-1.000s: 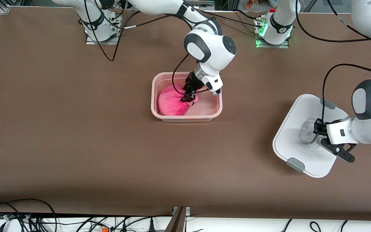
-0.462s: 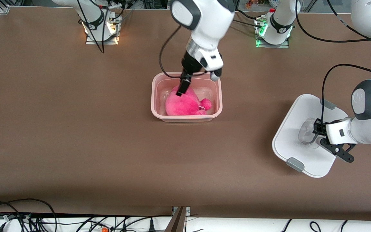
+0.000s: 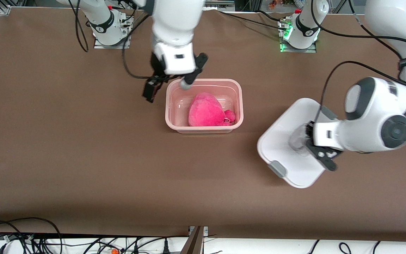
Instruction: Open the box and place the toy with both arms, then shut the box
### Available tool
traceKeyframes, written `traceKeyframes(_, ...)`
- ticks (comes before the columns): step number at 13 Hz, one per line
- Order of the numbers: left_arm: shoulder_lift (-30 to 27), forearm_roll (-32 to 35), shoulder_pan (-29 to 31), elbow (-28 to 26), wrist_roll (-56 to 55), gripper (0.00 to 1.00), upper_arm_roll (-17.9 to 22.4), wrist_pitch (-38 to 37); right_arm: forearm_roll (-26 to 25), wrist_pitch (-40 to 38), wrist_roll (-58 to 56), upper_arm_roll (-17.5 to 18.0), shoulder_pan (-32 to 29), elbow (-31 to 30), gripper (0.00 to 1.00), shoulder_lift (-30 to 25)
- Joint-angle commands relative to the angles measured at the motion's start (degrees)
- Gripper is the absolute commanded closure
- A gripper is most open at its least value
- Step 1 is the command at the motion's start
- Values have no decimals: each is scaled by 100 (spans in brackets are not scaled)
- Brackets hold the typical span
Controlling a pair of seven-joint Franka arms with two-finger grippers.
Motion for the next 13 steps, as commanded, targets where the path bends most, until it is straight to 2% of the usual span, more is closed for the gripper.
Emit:
traceKeyframes(1,-212,30,-751,91,-19,100,-8,-232,782,-57,301,-190,-412,-413,0,-532)
traceKeyframes(4,-160,57,-1902,126,-10,100,18,-188,1739,-127,301,-1120,-458,-660,0,-858)
traceKeyframes(6,-37,48,-2483,135,16,100,35,-162,2014,-66,301,-1561,-449,-1220,0,-1331)
traceKeyframes(7,-10,56,-2712,135,42,100,35,-144,2006,30,423,-1606,-484,-1615,0,-1647)
traceKeyframes(9,104,100,-3082,135,313,100,36,-74,1945,284,748,-1441,-991,-2598,0,-2420)
traceKeyframes(11,201,100,-3188,135,534,100,27,215,1840,496,1046,-758,-1850,-3294,0,-3001)
traceKeyframes(13,289,144,-3390,135,579,100,53,427,1839,742,1381,-124,-2695,-3822,0,-3345)
